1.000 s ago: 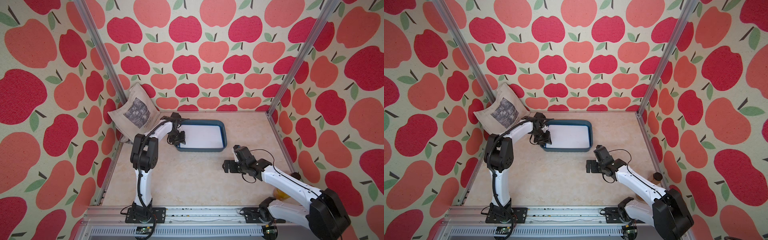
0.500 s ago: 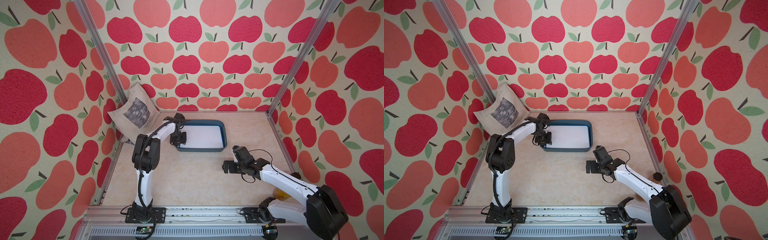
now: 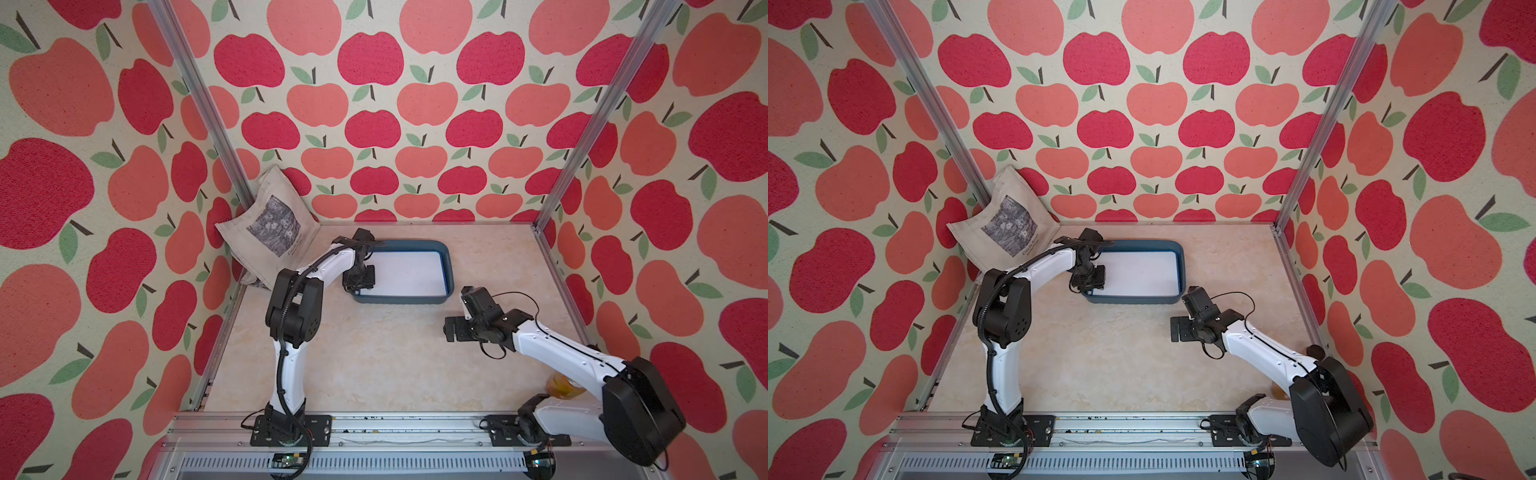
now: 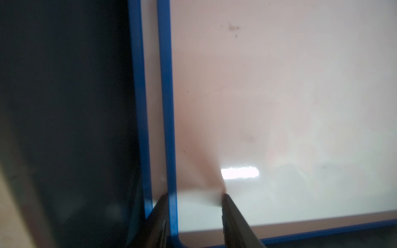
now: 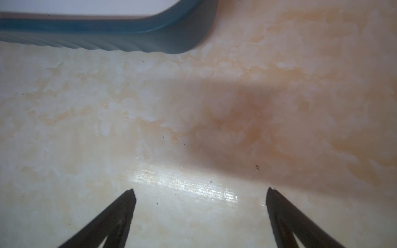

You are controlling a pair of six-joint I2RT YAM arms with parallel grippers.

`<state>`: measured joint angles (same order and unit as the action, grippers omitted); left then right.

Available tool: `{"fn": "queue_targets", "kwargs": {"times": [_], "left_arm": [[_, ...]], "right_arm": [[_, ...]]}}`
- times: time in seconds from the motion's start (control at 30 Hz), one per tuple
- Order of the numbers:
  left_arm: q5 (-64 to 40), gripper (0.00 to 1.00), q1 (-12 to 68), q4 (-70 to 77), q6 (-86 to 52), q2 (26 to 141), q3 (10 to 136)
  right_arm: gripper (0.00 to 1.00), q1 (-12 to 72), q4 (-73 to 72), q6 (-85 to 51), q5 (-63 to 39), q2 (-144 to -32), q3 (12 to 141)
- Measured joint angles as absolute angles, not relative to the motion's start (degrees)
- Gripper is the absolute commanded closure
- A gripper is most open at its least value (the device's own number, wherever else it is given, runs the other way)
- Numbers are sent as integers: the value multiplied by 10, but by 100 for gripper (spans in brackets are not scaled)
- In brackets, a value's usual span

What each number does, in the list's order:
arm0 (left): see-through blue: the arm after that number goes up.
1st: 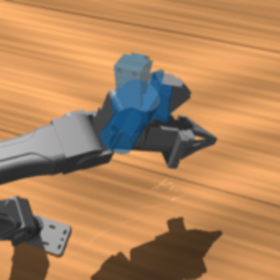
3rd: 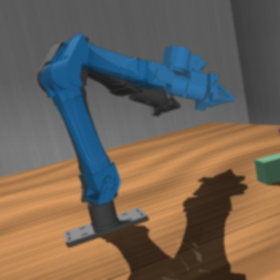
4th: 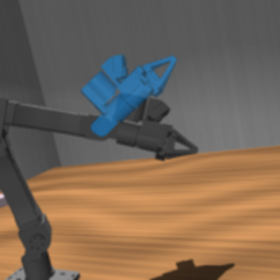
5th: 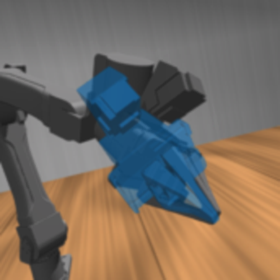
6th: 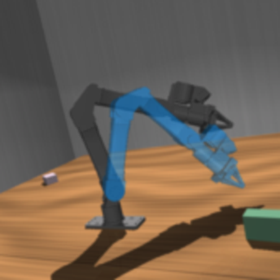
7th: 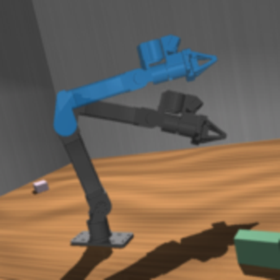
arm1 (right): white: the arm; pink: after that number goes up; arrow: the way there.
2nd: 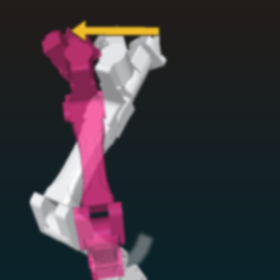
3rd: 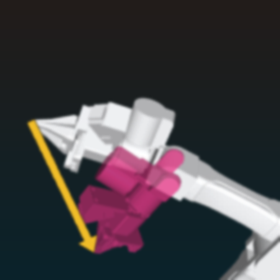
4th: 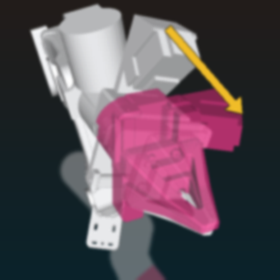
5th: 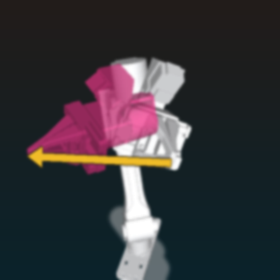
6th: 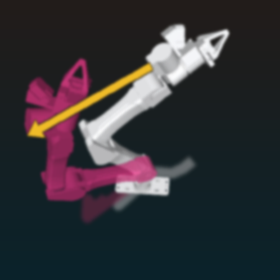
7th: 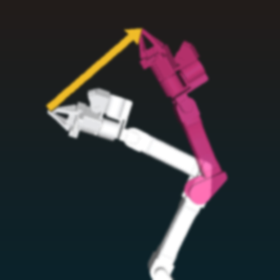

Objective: Put the whiteboard into the storage box
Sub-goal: Place the whiteboard in the storage box, then reset both arms

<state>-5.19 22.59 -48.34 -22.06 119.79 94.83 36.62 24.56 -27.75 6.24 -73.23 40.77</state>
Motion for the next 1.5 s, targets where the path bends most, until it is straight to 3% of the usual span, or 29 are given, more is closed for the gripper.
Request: {"fn": "queue_targets", "kwargs": {"times": [0.4,0.97,1.17,1.27,1.33,1.4,1.5], "left_arm": [[8,57,231,-460,-228,1134,927],[61,50,205,-296,-183,866,671],[88,40,152,-228,-181,770,552],[107,30,120,-198,-183,727,507],[118,21,102,-176,-183,703,480],[127,0,87,-158,-183,684,458],[134,0,65,-130,-175,664,426]], "right_arm": [[1,366,254,-255,90,-752,433],[1,366,242,-173,148,-752,466],[1,366,180,-105,188,-739,458],[1,362,131,-67,201,-718,434],[1,353,95,-43,205,-704,411],[1,338,69,-23,208,-695,392],[1,306,29,3,214,-684,366]]}}
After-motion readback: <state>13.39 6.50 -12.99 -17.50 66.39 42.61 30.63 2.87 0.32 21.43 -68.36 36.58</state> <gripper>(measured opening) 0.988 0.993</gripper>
